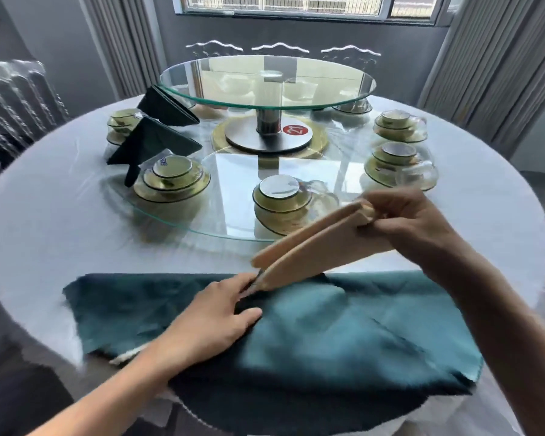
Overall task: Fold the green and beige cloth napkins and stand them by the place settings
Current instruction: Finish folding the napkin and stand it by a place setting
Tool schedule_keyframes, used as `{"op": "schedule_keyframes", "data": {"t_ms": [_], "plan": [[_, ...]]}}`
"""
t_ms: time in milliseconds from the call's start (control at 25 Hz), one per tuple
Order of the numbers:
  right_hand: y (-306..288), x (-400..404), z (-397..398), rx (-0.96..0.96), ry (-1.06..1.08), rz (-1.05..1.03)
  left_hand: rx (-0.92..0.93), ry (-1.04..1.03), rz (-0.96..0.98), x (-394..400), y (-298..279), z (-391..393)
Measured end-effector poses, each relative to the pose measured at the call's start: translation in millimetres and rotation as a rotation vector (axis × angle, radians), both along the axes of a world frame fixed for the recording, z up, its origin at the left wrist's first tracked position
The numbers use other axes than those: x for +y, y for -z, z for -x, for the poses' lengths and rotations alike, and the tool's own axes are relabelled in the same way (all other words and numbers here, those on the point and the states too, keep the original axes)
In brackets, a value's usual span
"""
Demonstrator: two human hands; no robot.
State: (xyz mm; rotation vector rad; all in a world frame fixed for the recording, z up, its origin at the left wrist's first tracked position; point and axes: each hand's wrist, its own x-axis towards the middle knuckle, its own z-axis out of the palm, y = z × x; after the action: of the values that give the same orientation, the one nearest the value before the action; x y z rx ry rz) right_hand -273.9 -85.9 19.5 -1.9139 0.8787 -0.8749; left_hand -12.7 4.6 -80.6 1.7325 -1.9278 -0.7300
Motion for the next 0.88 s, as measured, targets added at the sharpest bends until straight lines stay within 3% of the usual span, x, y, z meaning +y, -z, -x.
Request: {"op": "schedule_keyframes", "data": {"t_ms": [40,120,240,360,440,560,680,720,800,880], "plan": [[4.0,-3.1,-7.0,0.024,0.001,0.016,-0.108,-0.051,0.058,1.6,0.1,-2.1],[11.2,-9.3,-19.6,0.044,0.004,0.002,-0.127,-0.146,0.101,2.0,0.3,-6.5],[19.6,-17.7,-33.5,0.065,0.017,-0.019,0.087,-0.194,0.159,6.7,-4.2,-17.7],[17.9,-27.8,-53.4,0.018,0.046,-0.017,0.323,0.052,0.254,16.7,-21.8,-25.6],[6.6,-30.7,-78.7,0.018,0.006,0.050,0.256,0.045,0.294,16.9,-29.3,-20.6],[-12.4,-34.9,-128.0,0.056,-0.046,0.224,0.185,-0.176,0.446,-2.1,-39.8,-10.1],[-8.9,-45.0,-164.4,0.104,0.238,0.564,0.225,-0.379,0.482,-45.9,-41.3,-16.1],[-4.0,-42.9,-169.0,0.107,0.346,0.586,0.202,-0.425,0.461,-63.6,-38.8,-20.2],[16.8,-33.0,-172.2,0.160,0.469,0.465,0.143,-0.460,0.401,-93.9,-32.8,-27.7],[47.4,-19.3,-173.0,0.382,0.507,0.334,0.127,-0.381,0.296,-113.0,-21.1,-34.5]]}}
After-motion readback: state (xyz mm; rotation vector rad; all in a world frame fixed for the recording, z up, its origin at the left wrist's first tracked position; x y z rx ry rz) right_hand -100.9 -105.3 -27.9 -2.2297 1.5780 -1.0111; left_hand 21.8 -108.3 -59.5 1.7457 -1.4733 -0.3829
